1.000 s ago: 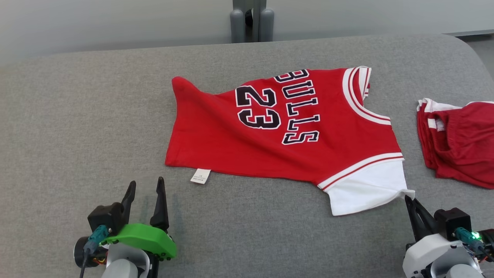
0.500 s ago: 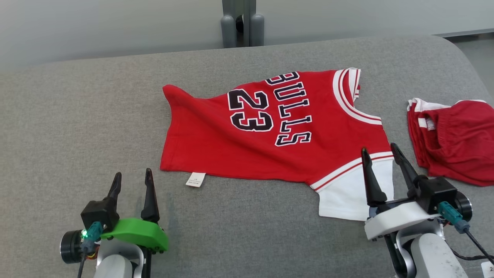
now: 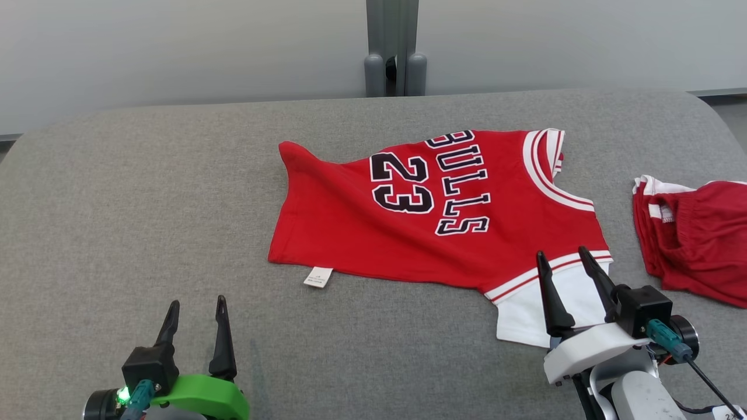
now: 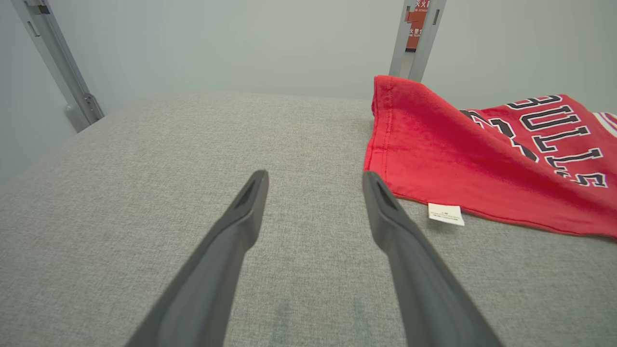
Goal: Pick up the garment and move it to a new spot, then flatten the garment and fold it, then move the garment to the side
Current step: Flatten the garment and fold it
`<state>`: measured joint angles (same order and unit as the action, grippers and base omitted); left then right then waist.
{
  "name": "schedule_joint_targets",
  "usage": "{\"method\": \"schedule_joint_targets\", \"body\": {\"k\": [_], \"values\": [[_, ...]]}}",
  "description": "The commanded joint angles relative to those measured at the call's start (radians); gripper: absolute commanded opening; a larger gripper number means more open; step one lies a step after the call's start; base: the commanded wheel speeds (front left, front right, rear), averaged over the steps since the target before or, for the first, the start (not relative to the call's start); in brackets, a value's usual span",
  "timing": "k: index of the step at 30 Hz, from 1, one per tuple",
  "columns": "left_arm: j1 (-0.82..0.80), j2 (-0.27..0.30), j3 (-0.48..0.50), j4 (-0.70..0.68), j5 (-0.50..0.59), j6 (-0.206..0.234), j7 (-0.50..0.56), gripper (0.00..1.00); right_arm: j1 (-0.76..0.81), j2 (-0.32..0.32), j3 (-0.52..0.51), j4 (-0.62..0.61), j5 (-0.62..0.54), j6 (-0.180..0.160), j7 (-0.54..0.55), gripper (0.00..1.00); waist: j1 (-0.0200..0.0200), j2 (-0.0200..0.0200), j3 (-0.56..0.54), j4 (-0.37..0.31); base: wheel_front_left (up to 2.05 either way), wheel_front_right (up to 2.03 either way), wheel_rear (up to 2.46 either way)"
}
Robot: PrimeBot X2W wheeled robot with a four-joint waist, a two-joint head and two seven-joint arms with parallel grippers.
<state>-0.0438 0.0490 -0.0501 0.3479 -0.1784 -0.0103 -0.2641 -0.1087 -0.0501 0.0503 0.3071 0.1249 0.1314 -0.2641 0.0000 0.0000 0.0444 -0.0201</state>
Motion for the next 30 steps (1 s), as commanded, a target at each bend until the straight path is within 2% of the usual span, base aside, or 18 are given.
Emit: {"method": "schedule_joint_targets", "body": {"k": [1,12,17,20,30], "values": [[0.015,0.004,0.000,-0.005,-0.001,-0.004,0.000,1.00,0.008,-0.002,-0.003,0.003,0.005,-0.002,0.000,1.00,0.0000,0.0000,-0.005,0.005,0.00,0.00,0.00],[-0.035,0.004,-0.021,0.013,-0.028,-0.008,0.000,1.00,-0.002,-0.002,0.014,0.018,0.014,-0.002,0.000,1.00,0.0000,0.0000,0.022,-0.009,0.00,0.00,0.00],[-0.089,0.004,-0.051,0.079,-0.064,-0.056,0.000,1.00,-0.018,-0.003,0.029,0.017,0.011,-0.002,0.000,1.00,0.0000,0.0000,0.063,-0.024,0.00,0.00,0.00],[-0.148,0.004,-0.070,0.121,-0.042,-0.082,0.000,1.00,-0.037,-0.002,0.037,0.014,0.017,-0.002,0.000,1.00,0.0000,0.0000,0.111,-0.048,0.00,0.00,0.00],[-0.348,0.024,-0.007,0.256,-0.045,-0.115,0.000,1.00,-0.088,-0.002,0.005,-0.007,0.027,-0.002,0.000,1.00,0.0000,0.0000,0.259,-0.131,0.00,0.00,0.00]]}}
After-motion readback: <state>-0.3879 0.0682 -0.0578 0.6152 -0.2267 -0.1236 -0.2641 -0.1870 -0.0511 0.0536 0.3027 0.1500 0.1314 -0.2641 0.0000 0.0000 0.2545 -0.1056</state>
